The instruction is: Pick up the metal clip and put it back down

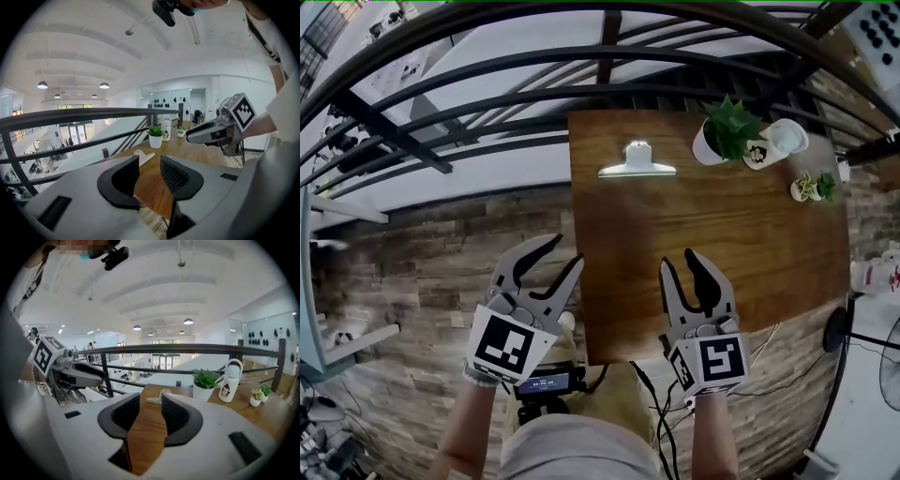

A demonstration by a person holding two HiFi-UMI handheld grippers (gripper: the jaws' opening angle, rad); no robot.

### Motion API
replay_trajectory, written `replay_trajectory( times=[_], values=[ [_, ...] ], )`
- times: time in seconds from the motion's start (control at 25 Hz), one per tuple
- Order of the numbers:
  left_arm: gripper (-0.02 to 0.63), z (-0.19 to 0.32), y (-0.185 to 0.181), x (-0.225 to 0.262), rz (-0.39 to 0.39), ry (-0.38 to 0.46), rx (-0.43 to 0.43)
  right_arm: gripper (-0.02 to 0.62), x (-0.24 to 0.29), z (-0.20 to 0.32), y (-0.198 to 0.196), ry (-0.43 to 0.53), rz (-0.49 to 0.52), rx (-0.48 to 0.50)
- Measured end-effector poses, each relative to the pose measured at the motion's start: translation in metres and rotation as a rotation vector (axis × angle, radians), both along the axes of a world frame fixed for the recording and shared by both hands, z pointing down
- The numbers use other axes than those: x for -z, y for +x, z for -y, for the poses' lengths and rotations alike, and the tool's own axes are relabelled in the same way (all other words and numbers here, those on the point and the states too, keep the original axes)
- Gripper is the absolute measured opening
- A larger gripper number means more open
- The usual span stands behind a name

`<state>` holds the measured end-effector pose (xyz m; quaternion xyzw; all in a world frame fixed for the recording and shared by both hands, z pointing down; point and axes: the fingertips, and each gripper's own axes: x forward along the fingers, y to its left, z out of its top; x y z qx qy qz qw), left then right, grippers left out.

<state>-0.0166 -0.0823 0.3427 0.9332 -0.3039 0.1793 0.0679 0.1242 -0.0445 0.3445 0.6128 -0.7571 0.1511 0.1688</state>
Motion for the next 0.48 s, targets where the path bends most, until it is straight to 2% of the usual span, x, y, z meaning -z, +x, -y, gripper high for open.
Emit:
replay_trajectory(
  times=[0.48],
  values=[
    [0.146,0.048,0.026,-0.031,0.02,-0.016,0.052,0.156,-0.037,0.067,0.026,-0.017,-0.013,0.085]
  ],
)
